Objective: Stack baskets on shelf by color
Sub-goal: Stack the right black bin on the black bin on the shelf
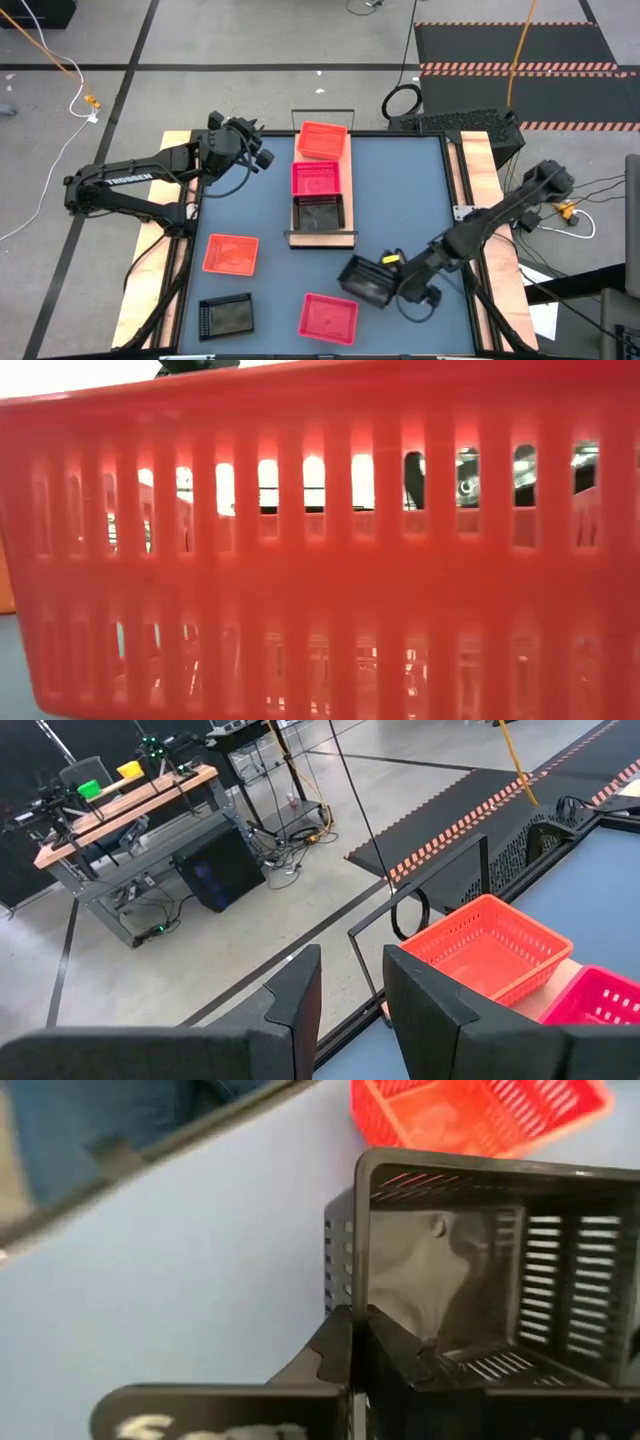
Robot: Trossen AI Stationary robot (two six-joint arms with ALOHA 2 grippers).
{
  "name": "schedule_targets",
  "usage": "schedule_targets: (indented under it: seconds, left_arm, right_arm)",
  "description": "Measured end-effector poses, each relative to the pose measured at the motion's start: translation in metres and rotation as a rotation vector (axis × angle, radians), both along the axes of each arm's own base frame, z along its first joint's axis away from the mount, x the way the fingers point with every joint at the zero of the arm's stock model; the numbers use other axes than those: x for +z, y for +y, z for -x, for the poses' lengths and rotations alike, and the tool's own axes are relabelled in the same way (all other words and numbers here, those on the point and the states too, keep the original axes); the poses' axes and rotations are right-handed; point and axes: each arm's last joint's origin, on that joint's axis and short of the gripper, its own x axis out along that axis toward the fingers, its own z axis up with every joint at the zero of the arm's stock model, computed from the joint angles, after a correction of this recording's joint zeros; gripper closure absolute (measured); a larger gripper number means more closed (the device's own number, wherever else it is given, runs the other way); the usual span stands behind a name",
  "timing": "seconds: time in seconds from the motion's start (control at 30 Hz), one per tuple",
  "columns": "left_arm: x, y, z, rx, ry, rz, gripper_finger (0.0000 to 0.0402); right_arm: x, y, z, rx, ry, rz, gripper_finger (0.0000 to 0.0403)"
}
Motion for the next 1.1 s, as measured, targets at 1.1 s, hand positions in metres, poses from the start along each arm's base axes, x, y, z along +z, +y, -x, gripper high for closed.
schedule_targets:
  seconds: [1.1]
  left_arm:
    - [0.000,0.000,0.000,0.007,-0.021,0.012,0.0289]
  right_arm:
    - [-0.045,-0.019,0.060,-0.374,0.380,0.068,0.0393]
